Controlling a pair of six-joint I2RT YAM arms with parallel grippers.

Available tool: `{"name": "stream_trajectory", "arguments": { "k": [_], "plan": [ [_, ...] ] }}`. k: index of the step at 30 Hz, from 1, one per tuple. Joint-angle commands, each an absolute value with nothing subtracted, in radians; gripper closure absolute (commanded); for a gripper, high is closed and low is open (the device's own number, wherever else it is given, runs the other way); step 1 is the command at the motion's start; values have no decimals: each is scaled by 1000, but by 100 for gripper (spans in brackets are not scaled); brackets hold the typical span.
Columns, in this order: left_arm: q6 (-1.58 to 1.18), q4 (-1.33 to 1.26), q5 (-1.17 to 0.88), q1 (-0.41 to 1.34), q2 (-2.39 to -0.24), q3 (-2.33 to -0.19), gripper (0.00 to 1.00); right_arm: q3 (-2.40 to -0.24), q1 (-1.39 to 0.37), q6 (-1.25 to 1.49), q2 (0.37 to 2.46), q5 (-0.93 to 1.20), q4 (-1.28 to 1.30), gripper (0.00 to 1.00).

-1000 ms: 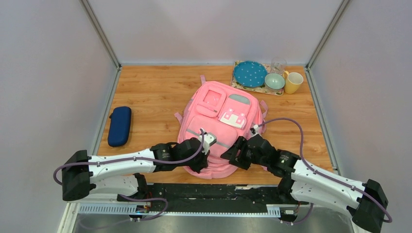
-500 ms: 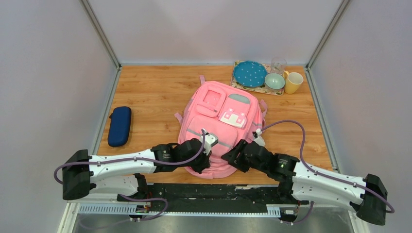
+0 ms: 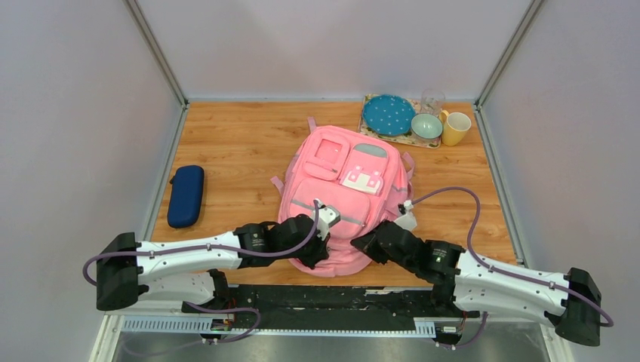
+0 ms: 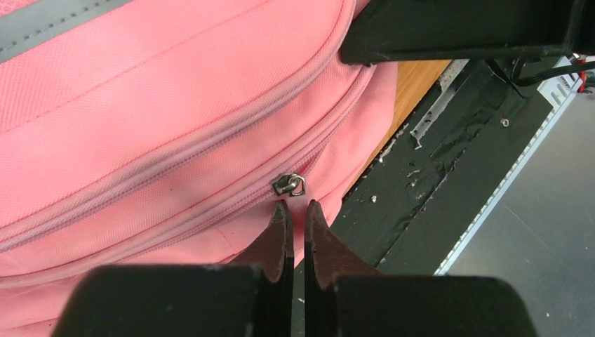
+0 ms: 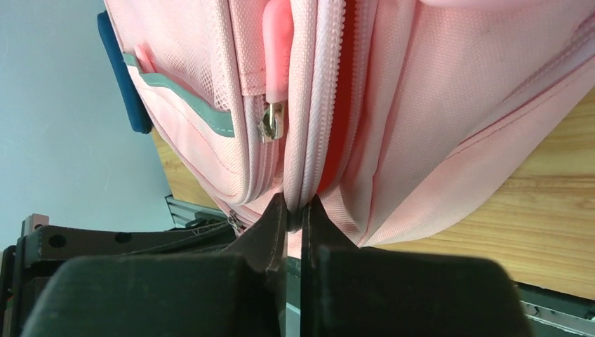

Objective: Pack the student bag
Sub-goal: Unzip the student bag at the center of the board.

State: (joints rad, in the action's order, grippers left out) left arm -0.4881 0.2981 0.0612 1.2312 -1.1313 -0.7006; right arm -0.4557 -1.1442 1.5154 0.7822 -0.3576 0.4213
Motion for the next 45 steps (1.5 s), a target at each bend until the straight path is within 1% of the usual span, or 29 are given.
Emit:
{"name": "stream_trajectory", "arguments": {
  "k": [1, 4, 5, 8, 10, 14, 19, 22, 23, 24, 26, 27, 28, 29, 30, 31, 32, 35, 42, 45],
  "plan": [
    [-463, 279, 73, 1247, -1075, -733, 100, -526, -1114, 1445, 756, -537, 437, 100],
    [-463, 383, 191, 1247, -1046, -704, 100, -571, -1037, 1375, 724, -546, 532, 100],
    [-465, 415, 274, 1244, -1039, -687, 100, -568, -1019, 1347, 713, -528, 543, 100],
    [-472, 538, 382, 1207, -1008, -660, 100, -546, -945, 1321, 677, -459, 549, 100],
    [-476, 601, 399, 1136, -980, -640, 100, -525, -905, 1312, 651, -434, 554, 100],
    [-454, 614, 426, 1022, -931, -597, 100, -505, -887, 1312, 626, -405, 549, 100],
    [-420, 551, 353, 992, -939, -604, 100, -505, -887, 1286, 658, -350, 470, 100],
    [-451, 558, 344, 992, -956, -611, 99, -520, -887, 1279, 683, -331, 483, 100],
    [-459, 569, 357, 992, -960, -611, 94, -526, -887, 1275, 683, -334, 494, 100],
    [-474, 589, 360, 992, -957, -611, 82, -529, -887, 1272, 675, -336, 506, 98],
    [-491, 606, 368, 992, -940, -598, 80, -537, -887, 1252, 658, -348, 535, 94],
    [-508, 615, 374, 992, -911, -591, 66, -540, -887, 1247, 638, -359, 549, 92],
    [-518, 618, 382, 992, -894, -574, 59, -543, -887, 1241, 628, -371, 570, 88],
    [-528, 626, 406, 992, -856, -566, 52, -551, -888, 1224, 617, -376, 581, 78],
    [-546, 646, 419, 991, -839, -563, 44, -558, -887, 1220, 608, -379, 595, 73],
    [-557, 663, 435, 988, -821, -558, 40, -564, -888, 1215, 594, -380, 627, 67],
    [-566, 679, 458, 985, -795, -560, 38, -571, -887, 1203, 589, -380, 644, 58],
    [-580, 732, 474, 971, -755, -561, 35, -589, -887, 1195, 569, -373, 695, 52],
    [-572, 727, 459, 969, -735, -572, 31, -589, -887, 1172, 574, -281, 675, 51],
    [-534, 642, 393, 969, -712, -571, 31, -578, -885, 1166, 601, -229, 623, 51]
  ]
}}
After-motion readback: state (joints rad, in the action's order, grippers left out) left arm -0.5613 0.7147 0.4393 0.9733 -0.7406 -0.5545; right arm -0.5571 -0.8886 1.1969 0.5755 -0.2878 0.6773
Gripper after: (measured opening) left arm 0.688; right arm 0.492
